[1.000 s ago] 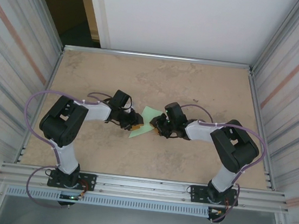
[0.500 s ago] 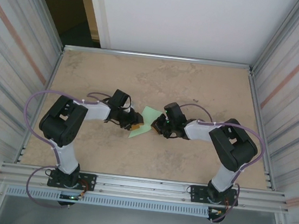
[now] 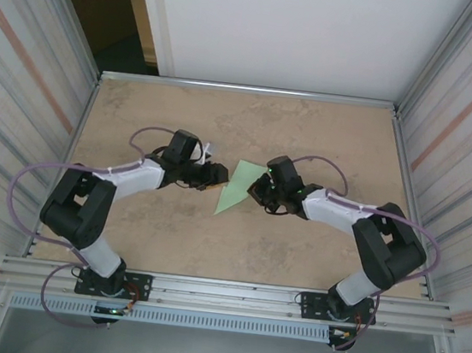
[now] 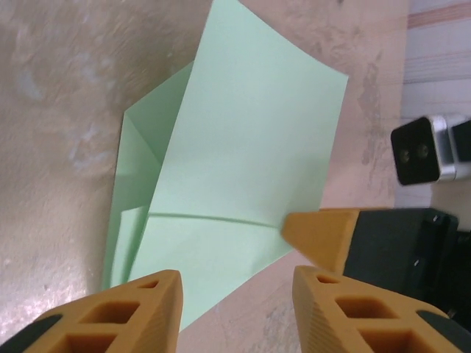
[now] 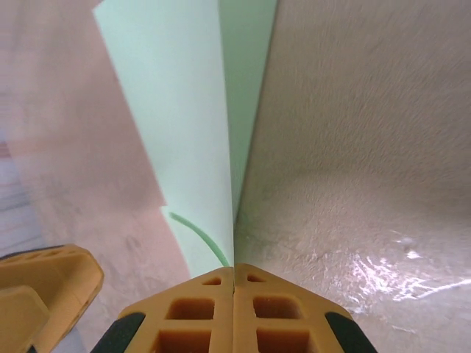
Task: Fold a paper plane with a square sheet of paper (pick it up from the middle)
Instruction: Fold the wing for the fifth time at the center of the table.
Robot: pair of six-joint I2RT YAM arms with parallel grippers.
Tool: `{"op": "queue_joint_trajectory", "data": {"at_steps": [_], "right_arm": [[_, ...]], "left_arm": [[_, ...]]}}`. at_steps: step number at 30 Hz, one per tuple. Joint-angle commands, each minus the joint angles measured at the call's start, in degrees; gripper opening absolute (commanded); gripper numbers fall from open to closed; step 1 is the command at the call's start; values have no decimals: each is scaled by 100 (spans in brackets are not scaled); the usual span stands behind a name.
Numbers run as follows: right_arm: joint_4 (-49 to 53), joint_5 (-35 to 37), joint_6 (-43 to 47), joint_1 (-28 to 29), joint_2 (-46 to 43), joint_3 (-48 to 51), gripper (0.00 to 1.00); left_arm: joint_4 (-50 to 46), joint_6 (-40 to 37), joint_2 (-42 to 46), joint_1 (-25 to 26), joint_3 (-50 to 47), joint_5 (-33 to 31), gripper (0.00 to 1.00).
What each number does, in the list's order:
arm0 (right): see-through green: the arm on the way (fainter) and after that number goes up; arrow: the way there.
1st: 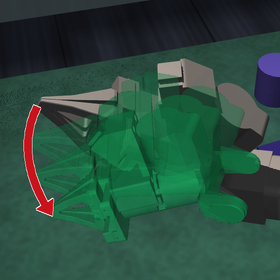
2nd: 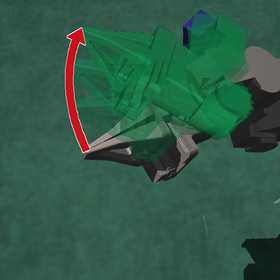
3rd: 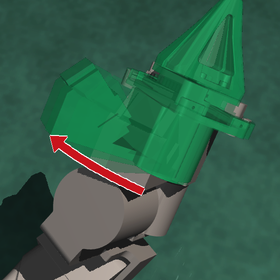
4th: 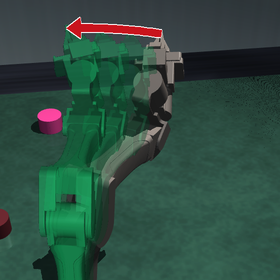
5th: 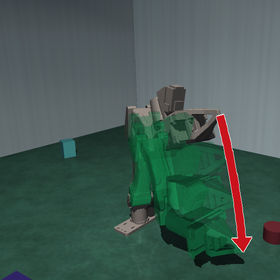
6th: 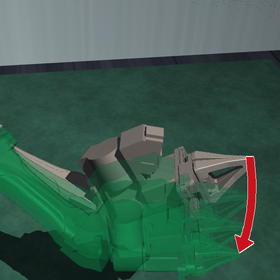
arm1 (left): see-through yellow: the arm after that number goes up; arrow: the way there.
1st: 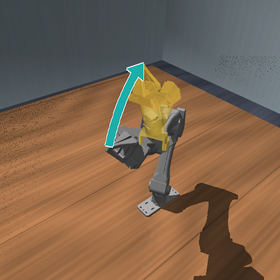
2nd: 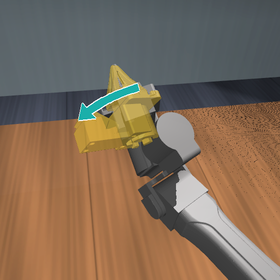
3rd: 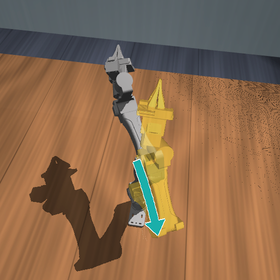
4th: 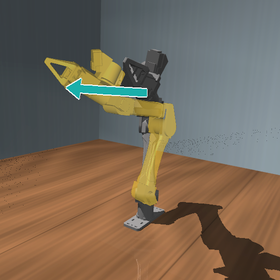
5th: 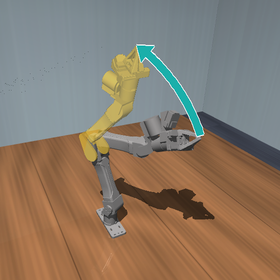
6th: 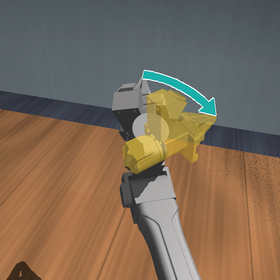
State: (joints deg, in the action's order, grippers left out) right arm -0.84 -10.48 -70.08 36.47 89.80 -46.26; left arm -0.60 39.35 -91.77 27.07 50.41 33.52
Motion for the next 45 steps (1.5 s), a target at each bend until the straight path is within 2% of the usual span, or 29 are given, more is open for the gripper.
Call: {"op": "queue_joint_trajectory", "data": {"at_steps": [1, 6, 12, 17, 20, 28, 32, 45], "right_arm": [[487, 195, -206, -229, -272, -59, 4], [621, 18, -383, -460, -300, -143, 4], [611, -236, -611, -619, -278, -172, 5], [717, -479, -764, -752, -377, -226, 5], [708, -616, -857, -820, -413, -239, 6], [649, -867, -1064, -878, -429, -213, 6], [646, -876, -1116, -878, -464, -173, 7], [709, -1003, -1161, -887, -431, -153, 11]], "left_arm": [[79, -1000, 417, 281, -113, -529, 48], [505, -2212, 625, 850, -328, -1370, 53], [1027, -3734, 331, 1529, -524, -2247, 55], [1296, -4336, -15, 1612, -484, -2354, 55], [2006, -4926, -80, 1784, -773, -2364, 55], [2216, -5571, -403, 2091, -605, -2698, 52], [2558, -5722, -617, 2134, -672, -3025, 47], [2828, -5892, -848, 2132, -740, -3259, 29]]}}
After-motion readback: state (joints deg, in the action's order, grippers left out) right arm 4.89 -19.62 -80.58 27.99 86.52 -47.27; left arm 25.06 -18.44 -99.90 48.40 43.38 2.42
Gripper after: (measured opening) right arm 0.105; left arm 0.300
